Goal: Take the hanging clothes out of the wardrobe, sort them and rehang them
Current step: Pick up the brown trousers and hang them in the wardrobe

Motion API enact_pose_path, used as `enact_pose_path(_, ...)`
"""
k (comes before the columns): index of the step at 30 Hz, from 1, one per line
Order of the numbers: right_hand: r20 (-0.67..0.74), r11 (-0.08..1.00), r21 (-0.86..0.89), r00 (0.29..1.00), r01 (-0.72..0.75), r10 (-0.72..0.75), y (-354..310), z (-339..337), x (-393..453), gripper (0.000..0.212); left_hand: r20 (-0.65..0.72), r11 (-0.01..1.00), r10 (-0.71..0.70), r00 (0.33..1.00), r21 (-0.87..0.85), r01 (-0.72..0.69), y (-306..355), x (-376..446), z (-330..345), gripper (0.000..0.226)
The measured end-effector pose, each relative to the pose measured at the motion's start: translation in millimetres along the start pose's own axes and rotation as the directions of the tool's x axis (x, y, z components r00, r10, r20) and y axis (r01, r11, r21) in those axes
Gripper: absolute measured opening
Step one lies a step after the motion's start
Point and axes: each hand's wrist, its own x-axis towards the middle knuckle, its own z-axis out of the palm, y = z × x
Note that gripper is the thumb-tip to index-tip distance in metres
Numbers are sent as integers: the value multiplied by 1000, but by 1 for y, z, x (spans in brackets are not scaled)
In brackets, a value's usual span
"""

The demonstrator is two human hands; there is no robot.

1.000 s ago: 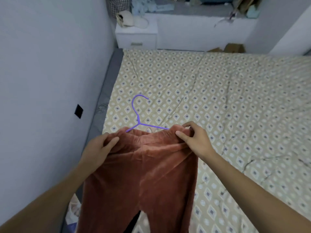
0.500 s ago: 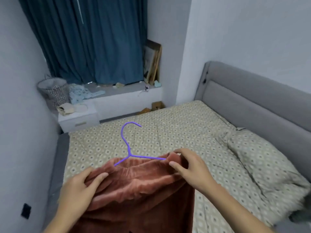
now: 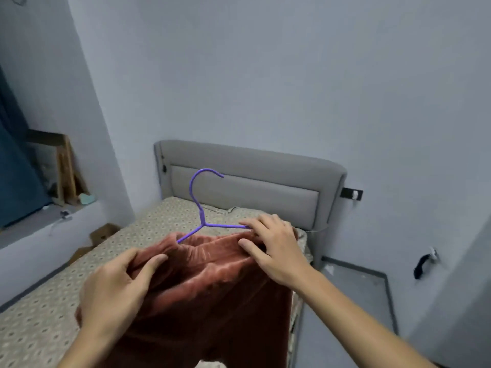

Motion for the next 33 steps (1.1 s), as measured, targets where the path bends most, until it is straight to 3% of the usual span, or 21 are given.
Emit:
enact_pose_path(4,-49,990,-94,994,-106,102,48,-59,-32,47,76,986,152,985,-75,-147,79,10,46,35)
enact_pose_path(10,-167,948,-162,955,-274,247,136,-151,-79,50,158,950,277,948,-194,-245,181,7,136,60)
enact_pose_path(14,-233,914,-226,930,-337,285,192,-210,-115,52,193,905,371,908,-293,-307,259,-5,191,49)
enact_pose_path(18,-284,882,-245,899,-404,333,246,-263,-149,51,201,867,430,880,-365,-340,334,-22,243,62)
enact_pose_path(33,-444,692,-297,737,-658,510,405,-382,-248,59,333,758,586,738,-547,-355,560,-76,416,58)
